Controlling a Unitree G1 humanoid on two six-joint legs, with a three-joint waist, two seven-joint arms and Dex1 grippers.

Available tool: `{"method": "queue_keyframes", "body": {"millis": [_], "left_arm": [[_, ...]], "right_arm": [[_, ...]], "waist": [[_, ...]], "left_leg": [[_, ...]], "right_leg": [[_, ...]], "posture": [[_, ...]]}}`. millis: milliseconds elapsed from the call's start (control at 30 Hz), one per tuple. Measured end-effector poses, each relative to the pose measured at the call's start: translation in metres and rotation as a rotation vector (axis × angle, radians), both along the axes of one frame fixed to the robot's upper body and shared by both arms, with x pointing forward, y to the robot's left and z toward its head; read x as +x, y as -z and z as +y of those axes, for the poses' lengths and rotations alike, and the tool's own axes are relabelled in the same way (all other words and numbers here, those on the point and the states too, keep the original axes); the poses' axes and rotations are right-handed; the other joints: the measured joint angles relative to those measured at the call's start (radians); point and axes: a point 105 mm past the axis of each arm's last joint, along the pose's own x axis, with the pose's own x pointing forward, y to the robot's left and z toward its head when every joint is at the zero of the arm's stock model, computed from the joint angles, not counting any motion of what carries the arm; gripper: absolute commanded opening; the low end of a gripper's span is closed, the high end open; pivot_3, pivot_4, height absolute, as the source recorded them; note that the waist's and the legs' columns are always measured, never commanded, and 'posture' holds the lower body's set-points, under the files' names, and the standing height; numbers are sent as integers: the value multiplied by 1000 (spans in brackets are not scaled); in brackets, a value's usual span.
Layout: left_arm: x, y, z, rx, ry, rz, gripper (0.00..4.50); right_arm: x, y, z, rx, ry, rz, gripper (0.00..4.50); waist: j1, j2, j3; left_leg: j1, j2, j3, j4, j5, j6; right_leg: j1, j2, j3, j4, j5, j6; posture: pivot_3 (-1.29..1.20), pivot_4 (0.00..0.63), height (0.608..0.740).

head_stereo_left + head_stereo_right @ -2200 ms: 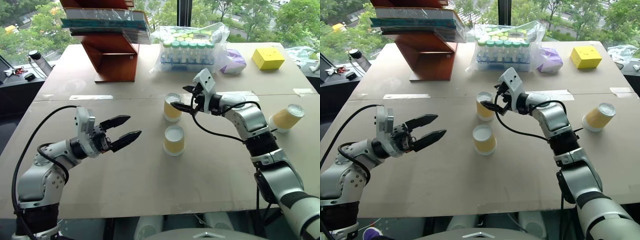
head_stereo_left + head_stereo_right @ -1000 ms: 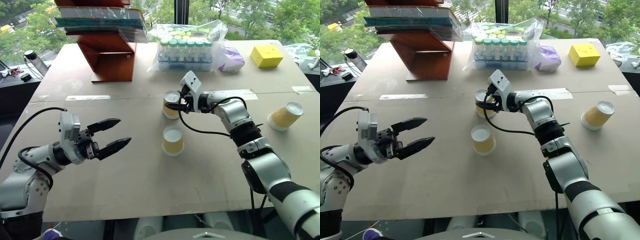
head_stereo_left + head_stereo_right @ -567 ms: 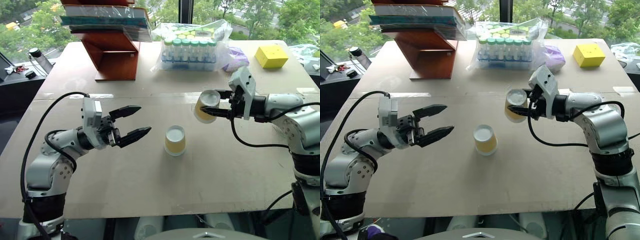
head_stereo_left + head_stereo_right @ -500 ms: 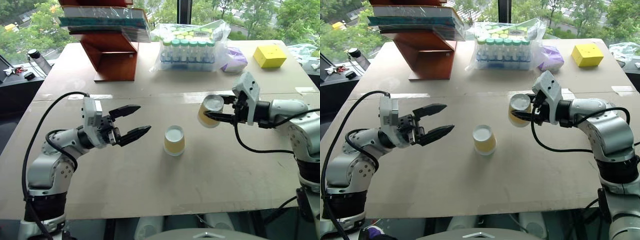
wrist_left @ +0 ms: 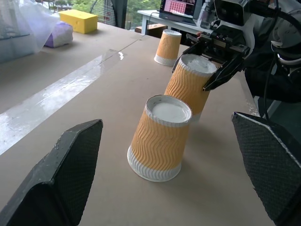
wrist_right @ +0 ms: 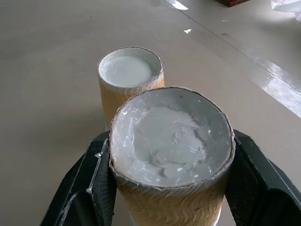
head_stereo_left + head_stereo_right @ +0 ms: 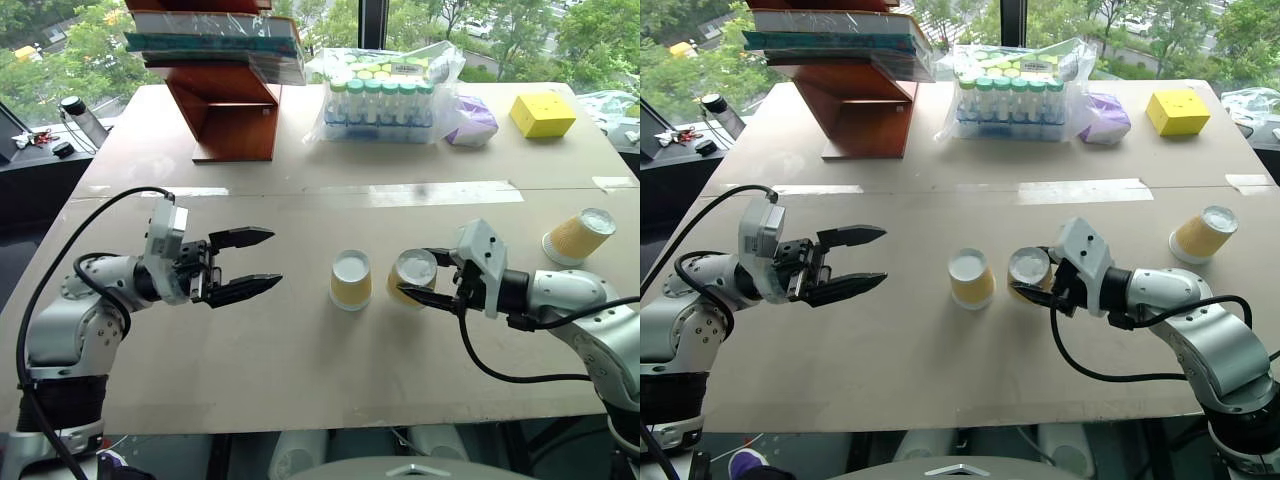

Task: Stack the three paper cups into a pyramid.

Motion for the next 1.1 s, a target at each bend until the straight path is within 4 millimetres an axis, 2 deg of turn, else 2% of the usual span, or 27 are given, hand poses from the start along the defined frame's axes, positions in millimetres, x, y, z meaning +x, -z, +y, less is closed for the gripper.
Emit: {"method": "queue_keyframes", "body": {"millis": [133, 300, 433, 733, 1100], "left_arm": [[1, -3, -3, 3, -4, 12, 4500], [1, -15, -21, 10, 15, -7, 4500], [1, -18, -27, 11, 4, -3, 4500], [1, -18, -28, 5, -3, 18, 4500], [-10, -16, -19, 39, 63, 46, 4500]], "right_arm": [[-4, 8, 7, 6, -18, 15, 2264], [-3, 14, 11, -7, -16, -5, 2264], [-2, 23, 11, -17, -2, 3, 2264], [2, 26, 11, -9, 13, -4, 2264], [4, 26, 12, -3, 4, -2, 2264]], "waist": [[0, 0, 0], [0, 0, 0], [-1, 0, 0], [0, 0, 0], [0, 0, 0]], "left_leg": [[0, 0, 0, 0, 0, 0], [0, 0, 0, 0, 0, 0], [0, 0, 0, 0, 0, 0], [0, 0, 0, 0, 0, 0], [0, 0, 0, 0, 0, 0]], "right_leg": [[0, 0, 0, 0, 0, 0], [0, 0, 0, 0, 0, 0], [0, 0, 0, 0, 0, 0], [0, 0, 0, 1, 0, 0], [0, 1, 0, 1, 0, 0]], "posture": [[0, 150, 740], [0, 150, 740], [0, 150, 740], [0, 150, 740], [0, 150, 740]]}}
